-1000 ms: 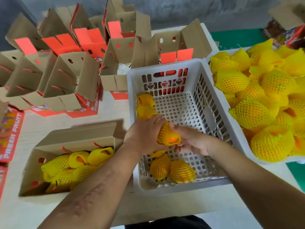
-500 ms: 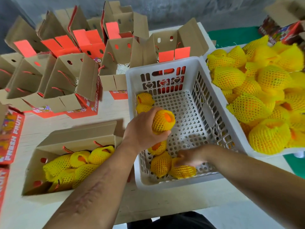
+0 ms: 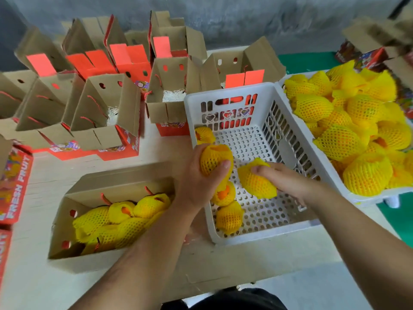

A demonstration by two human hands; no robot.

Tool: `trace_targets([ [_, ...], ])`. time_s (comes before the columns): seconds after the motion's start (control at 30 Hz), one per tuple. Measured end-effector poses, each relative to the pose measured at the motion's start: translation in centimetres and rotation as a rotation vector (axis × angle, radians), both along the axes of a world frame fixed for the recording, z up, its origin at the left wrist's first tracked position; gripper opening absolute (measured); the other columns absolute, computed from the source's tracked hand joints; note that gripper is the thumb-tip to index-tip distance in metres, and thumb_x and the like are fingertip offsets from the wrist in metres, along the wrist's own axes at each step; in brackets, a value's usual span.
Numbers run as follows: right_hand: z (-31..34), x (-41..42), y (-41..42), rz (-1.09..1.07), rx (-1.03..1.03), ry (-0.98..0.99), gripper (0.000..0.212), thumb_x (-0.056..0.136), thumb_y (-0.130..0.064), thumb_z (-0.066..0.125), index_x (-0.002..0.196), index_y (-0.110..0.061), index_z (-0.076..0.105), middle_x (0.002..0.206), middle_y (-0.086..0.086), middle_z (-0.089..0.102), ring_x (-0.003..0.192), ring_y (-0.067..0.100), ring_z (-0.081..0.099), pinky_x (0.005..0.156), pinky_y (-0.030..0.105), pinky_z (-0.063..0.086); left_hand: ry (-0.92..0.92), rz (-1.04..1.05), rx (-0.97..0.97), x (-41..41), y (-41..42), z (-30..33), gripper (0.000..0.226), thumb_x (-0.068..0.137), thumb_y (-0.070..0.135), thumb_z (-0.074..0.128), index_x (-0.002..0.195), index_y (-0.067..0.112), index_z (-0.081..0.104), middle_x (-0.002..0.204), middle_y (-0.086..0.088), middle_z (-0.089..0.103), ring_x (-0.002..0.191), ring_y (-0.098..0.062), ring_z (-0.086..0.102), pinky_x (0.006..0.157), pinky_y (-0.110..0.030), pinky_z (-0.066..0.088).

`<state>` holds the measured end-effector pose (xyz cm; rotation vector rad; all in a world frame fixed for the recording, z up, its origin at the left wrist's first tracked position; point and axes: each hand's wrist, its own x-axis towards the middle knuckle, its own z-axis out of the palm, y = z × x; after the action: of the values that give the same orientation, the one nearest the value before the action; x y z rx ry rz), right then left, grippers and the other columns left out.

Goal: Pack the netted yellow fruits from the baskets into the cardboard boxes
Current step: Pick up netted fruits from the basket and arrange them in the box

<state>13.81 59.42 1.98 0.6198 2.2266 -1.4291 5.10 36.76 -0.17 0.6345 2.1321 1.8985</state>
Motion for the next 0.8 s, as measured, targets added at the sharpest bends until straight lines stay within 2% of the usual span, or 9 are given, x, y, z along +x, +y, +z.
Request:
trace_targets([
  [0.07,1.7,-0.7,-3.6,-0.095,-0.098,0.174,0.055,0.080,-0.073,0.057,0.119,-0.037,0.070,0.120,-0.006,0.074,0.104,0.013,0.072,0.094,0.039,0.054,-0.099,-0.024,0.059,0.8,-2.2,1.0,0.050,0.086,0.051,0.071,0.125,0.021,0.061,0.110,0.000,0.072,0.099,-0.017,0.072,0.079,-0.030,0.060],
  [0.17,3.1,-2.3,-10.8,-0.160,-0.211,0.363,0.043,0.085,-0.057,0.061,0.112,-0.026,0.072,0.109,0.004,0.076,0.103,0.026,0.073,0.099,0.054,0.053,-0.127,0.046,0.077,1.0,-7.3,2.4,0.040,0.091,0.049,0.067,0.122,0.023,0.062,0.108,0.000,0.072,0.101,-0.013,0.070,0.084,-0.026,0.057],
  [0.33,2.7,-5.8,-23.9,-0.222,-0.300,0.377,0.031,0.075,-0.044,0.068,0.102,-0.030,0.075,0.095,-0.005,0.078,0.092,0.013,0.073,0.087,0.039,0.055,-0.169,0.217,-0.172,-1.8,-19.8,4.0,0.020,0.100,0.058,0.056,0.099,0.041,0.067,0.089,0.035,0.067,0.085,0.020,0.059,0.070,0.000,0.041],
  [0.47,1.0,-7.1,-31.6,-0.133,-0.253,0.427,0.030,0.079,-0.032,0.063,0.109,-0.035,0.066,0.089,-0.027,0.073,0.085,-0.009,0.068,0.072,0.010,0.052,-0.301,0.268,-0.255,-4.6,-27.3,2.8,0.028,0.089,0.060,0.050,0.105,0.040,0.063,0.118,0.005,0.065,0.114,-0.015,0.060,0.102,-0.039,0.046],
  [0.53,-0.2,-7.0,-33.5,-0.097,-0.045,0.458,0.039,0.081,-0.040,0.072,0.119,-0.035,0.061,0.102,-0.024,0.072,0.096,-0.008,0.066,0.080,0.012,0.051,-0.403,0.222,-0.399,-5.8,-29.0,1.5,0.038,0.097,0.044,0.049,0.131,0.027,0.053,0.134,-0.008,0.051,0.128,-0.031,0.050,0.103,-0.038,0.039],
  [0.6,-2.2,-6.8,-34.5,-0.014,0.216,0.402,0.054,0.086,-0.044,0.076,0.133,-0.026,0.057,0.124,-0.003,0.067,0.116,0.013,0.063,0.099,0.031,0.050,-0.185,0.070,-0.871,-5.4,-29.7,-0.8,0.051,0.099,0.039,0.049,0.146,0.026,0.038,0.138,-0.011,0.042,0.130,-0.035,0.044,0.103,-0.042,0.036],
  [0.67,-4.0,-6.3,-35.2,0.106,0.400,0.246,0.063,0.094,-0.050,0.066,0.147,-0.024,0.046,0.140,0.011,0.056,0.128,0.030,0.056,0.104,0.040,0.046,0.259,-0.028,-1.255,-3.5,-29.8,-2.7,0.057,0.096,0.046,0.053,0.149,0.032,0.038,0.137,-0.007,0.047,0.125,-0.035,0.044,0.105,-0.045,0.034],
  [0.73,-5.2,-6.2,-35.7,0.148,0.550,0.094,0.069,0.097,-0.064,0.050,0.154,-0.029,0.035,0.147,0.012,0.049,0.132,0.037,0.050,0.104,0.044,0.044,0.455,-0.041,-1.337,-2.8,-29.7,-4.0,0.060,0.097,0.056,0.053,0.151,0.034,0.039,0.133,-0.003,0.050,0.120,-0.032,0.045,0.105,-0.046,0.031],
  [0.8,-5.7,-6.7,-35.4,0.193,0.705,0.038,0.074,0.094,-0.075,0.039,0.155,-0.033,0.030,0.150,0.008,0.048,0.134,0.038,0.042,0.106,0.049,0.038,0.437,-0.033,-1.324,-3.7,-29.6,-4.6,0.064,0.099,0.062,0.047,0.155,0.034,0.033,0.134,-0.005,0.049,0.120,-0.032,0.044,0.104,-0.046,0.028],
])
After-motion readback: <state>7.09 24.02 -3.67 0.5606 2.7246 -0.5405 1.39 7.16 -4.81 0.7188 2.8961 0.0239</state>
